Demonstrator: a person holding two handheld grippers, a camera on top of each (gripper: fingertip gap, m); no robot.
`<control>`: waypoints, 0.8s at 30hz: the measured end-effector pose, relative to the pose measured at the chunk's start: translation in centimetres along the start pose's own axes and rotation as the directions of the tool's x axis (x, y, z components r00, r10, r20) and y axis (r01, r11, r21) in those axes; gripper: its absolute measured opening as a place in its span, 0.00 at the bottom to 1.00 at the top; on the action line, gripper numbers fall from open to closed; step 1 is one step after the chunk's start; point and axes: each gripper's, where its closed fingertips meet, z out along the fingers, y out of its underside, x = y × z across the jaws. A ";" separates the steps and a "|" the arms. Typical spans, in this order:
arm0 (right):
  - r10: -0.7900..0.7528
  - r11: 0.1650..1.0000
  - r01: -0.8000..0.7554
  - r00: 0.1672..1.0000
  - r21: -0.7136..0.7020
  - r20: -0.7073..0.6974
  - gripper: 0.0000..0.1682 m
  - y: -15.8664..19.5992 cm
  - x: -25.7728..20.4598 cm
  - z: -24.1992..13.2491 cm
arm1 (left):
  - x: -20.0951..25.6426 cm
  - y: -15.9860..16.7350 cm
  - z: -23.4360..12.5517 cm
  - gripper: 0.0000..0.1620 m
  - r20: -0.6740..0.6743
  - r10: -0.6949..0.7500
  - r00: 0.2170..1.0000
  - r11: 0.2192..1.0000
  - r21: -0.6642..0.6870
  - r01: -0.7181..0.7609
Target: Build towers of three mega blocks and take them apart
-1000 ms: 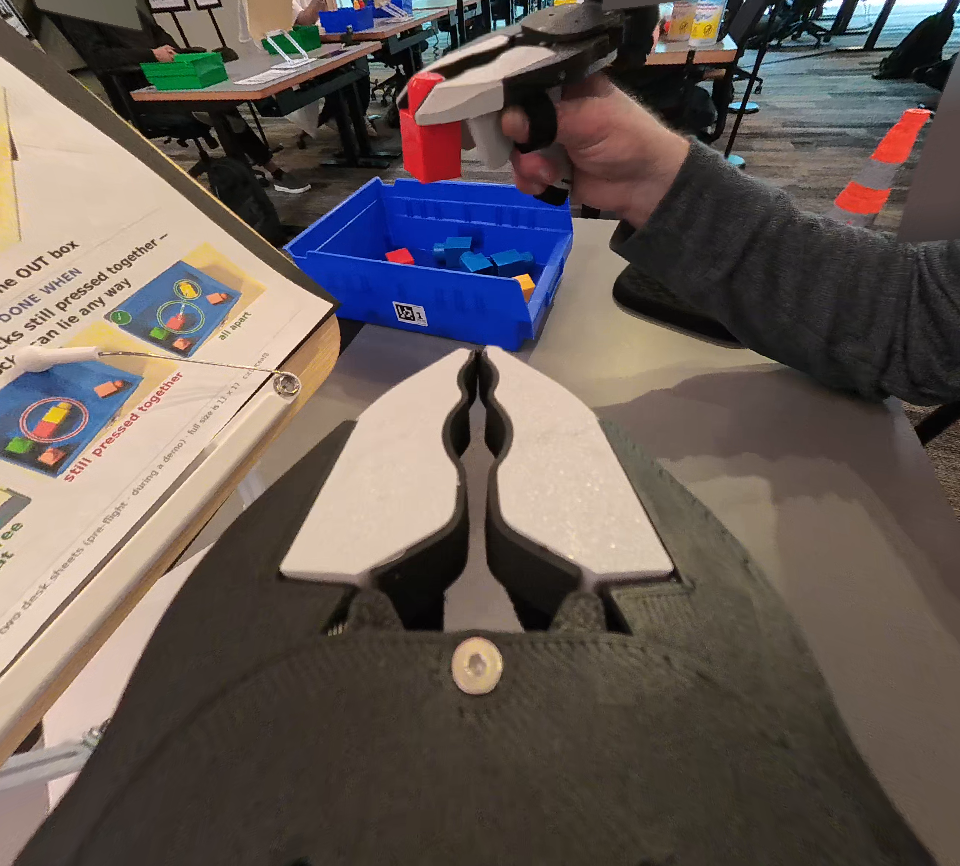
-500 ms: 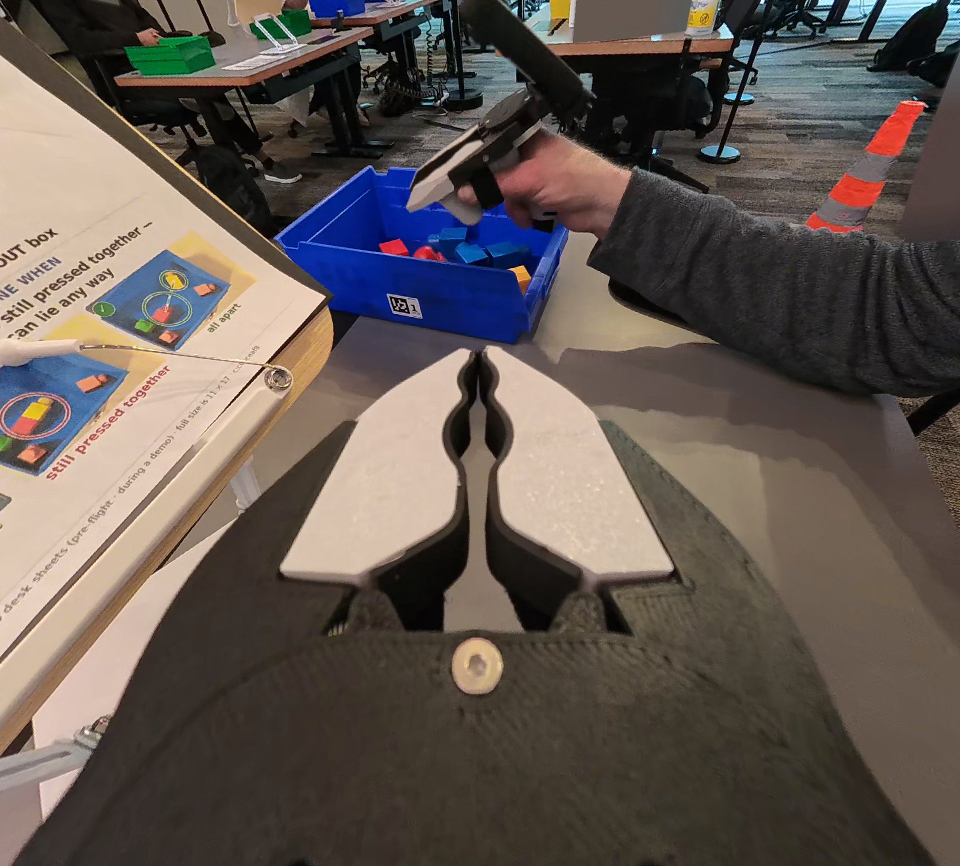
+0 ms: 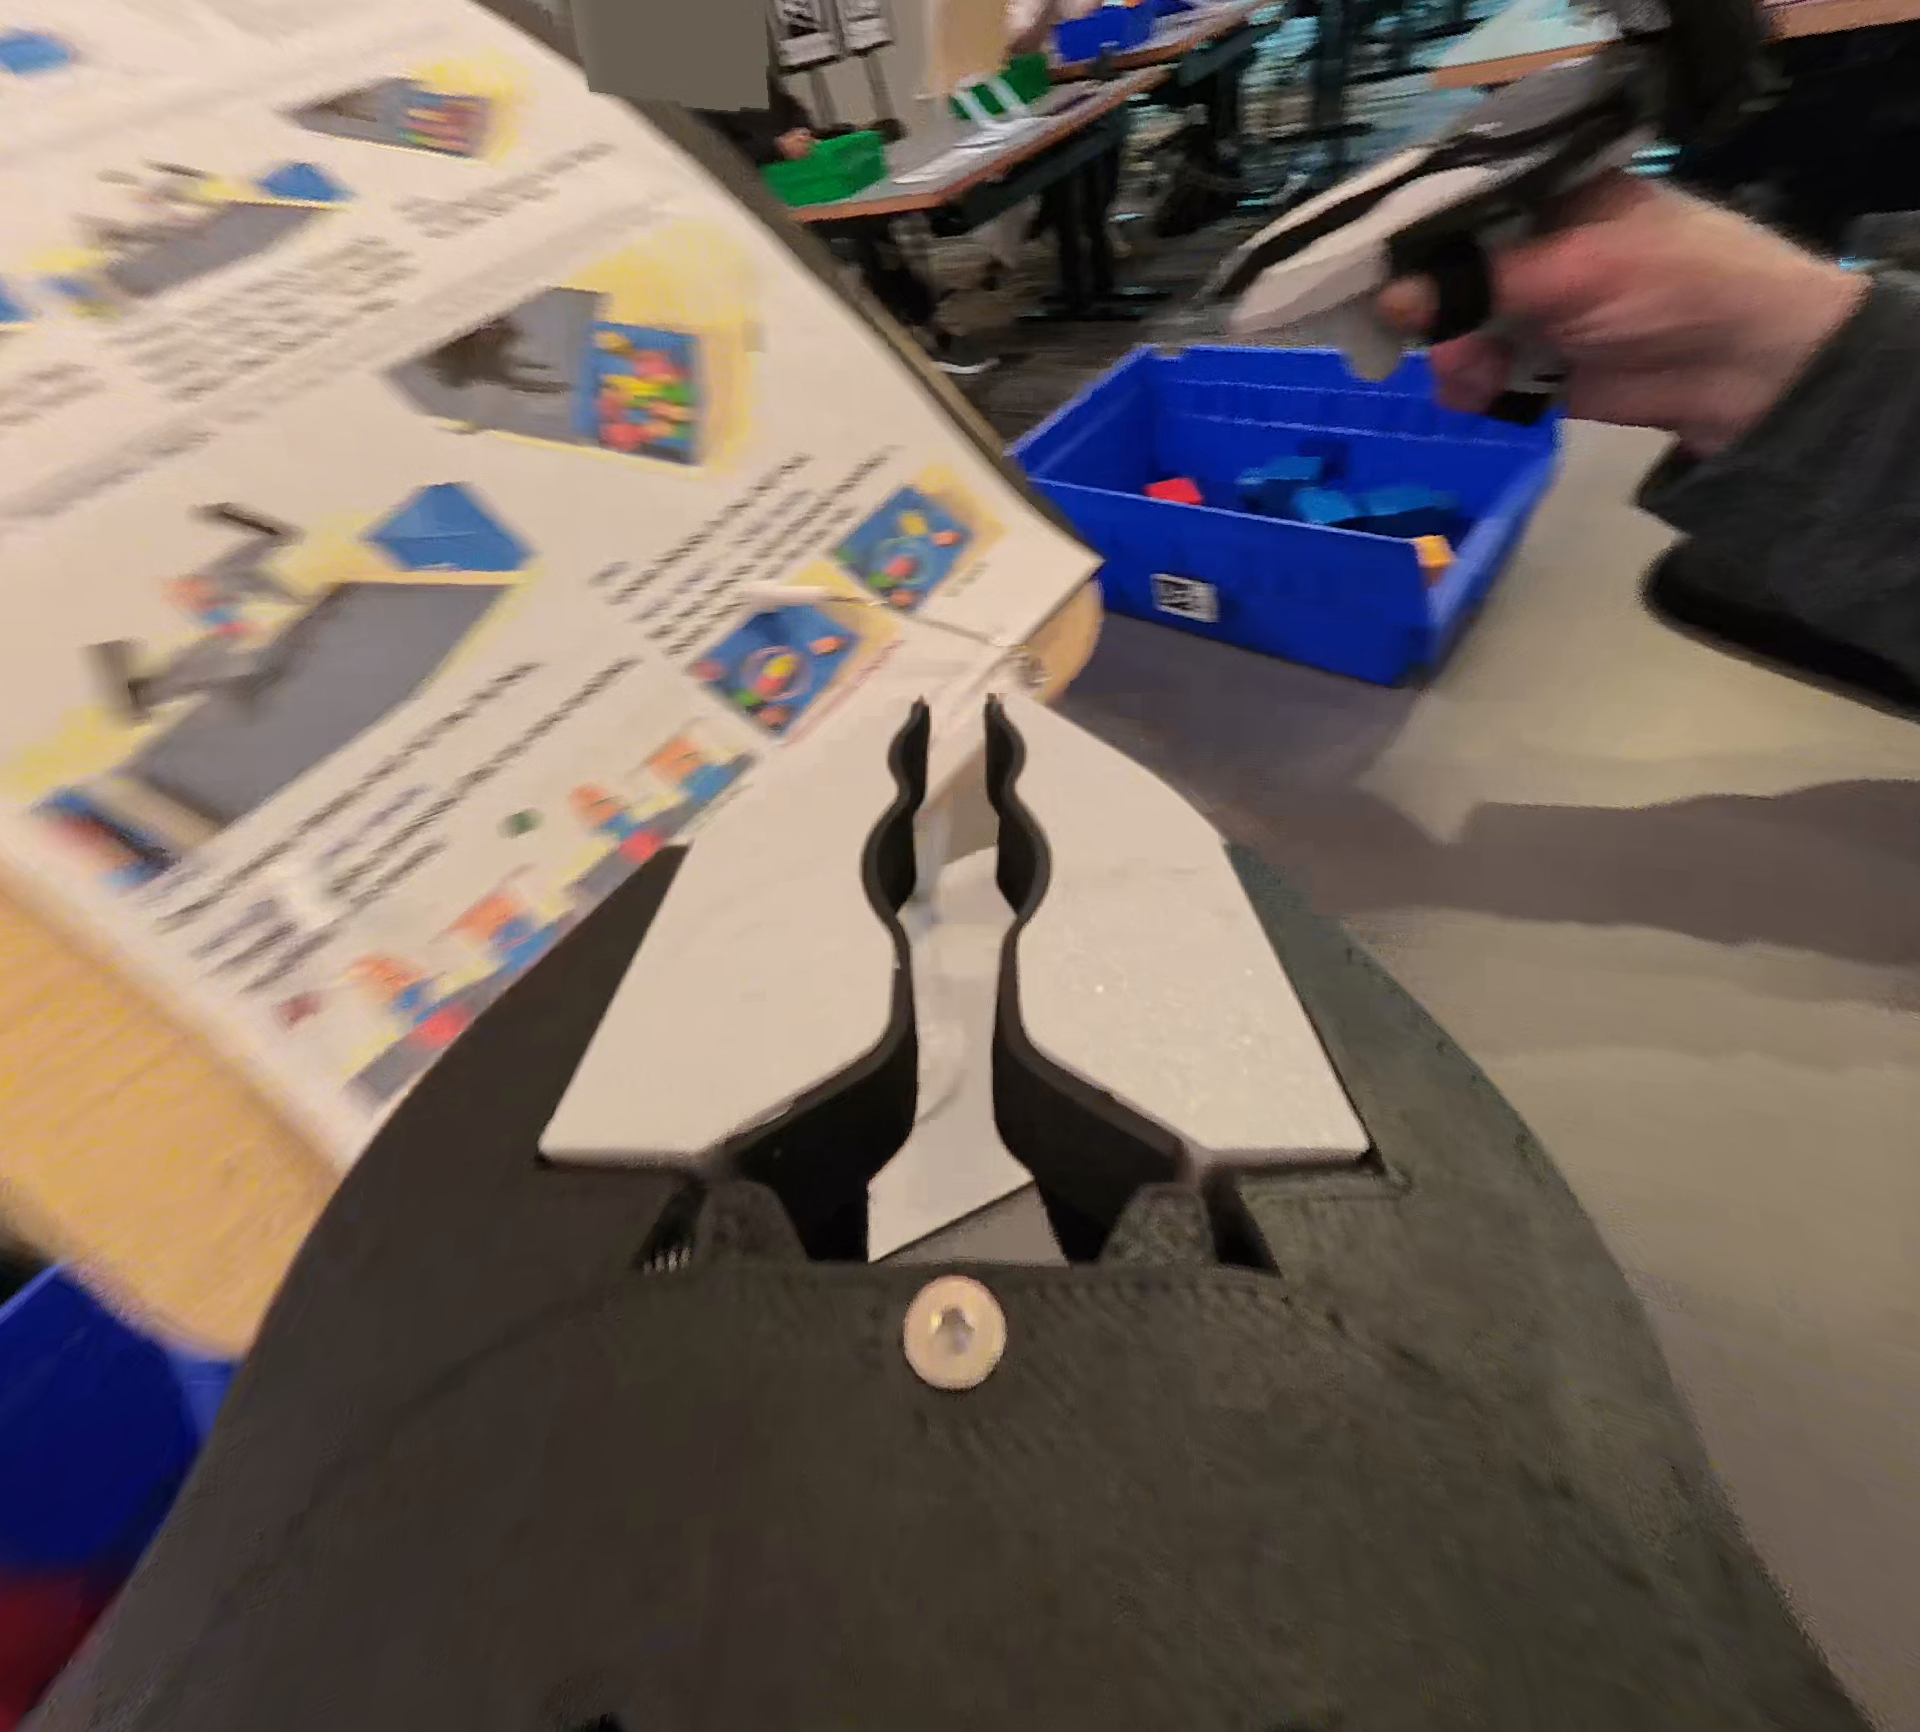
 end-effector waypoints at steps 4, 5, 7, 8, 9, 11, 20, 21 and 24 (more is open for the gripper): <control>-0.013 0.999 0.012 0.999 0.031 0.035 0.27 -1.1 -1.5 -0.2 | -7.9 1.0 -5.2 0.09 0.292 -0.008 0.956 0.999 -0.029 0.017; -0.015 0.999 0.013 0.999 0.035 0.041 0.27 -1.3 -1.8 -0.2 | -9.8 1.8 -6.5 0.12 0.354 -0.025 0.935 0.998 -0.045 0.044; -0.024 0.999 0.022 0.999 0.028 0.048 0.27 -1.2 -2.2 -0.1 | -13.3 3.9 -8.9 0.17 0.457 -0.065 0.887 0.991 -0.074 0.110; -0.027 0.999 0.026 0.998 0.025 0.050 0.27 -1.2 -2.3 0.0 | -14.9 4.9 -10.0 0.19 0.505 -0.088 0.858 0.987 -0.070 0.143; -0.028 0.999 0.026 0.998 0.024 0.055 0.27 -1.2 -2.5 0.1 | -16.4 6.0 -11.0 0.19 0.543 -0.119 0.831 0.982 -0.060 0.180; -0.027 0.999 0.026 0.997 0.022 0.069 0.27 -1.2 -2.9 0.3 | -19.1 9.0 -12.7 0.24 0.623 -0.153 0.767 0.962 -0.083 0.259; -0.033 0.999 0.033 0.995 0.004 0.093 0.26 -0.7 -3.7 1.1 | -24.8 16.7 -19.1 0.34 0.795 -0.086 0.601 0.913 -0.179 0.367; -0.036 0.999 0.036 0.995 0.002 0.095 0.26 -0.6 -3.8 1.2 | -25.1 17.6 -19.4 0.35 0.802 -0.101 0.589 0.903 -0.175 0.393; -0.040 0.999 0.040 0.994 0.002 0.102 0.26 -0.6 -4.2 1.3 | -26.0 19.9 -19.6 0.40 0.817 -0.117 0.564 0.876 -0.182 0.446</control>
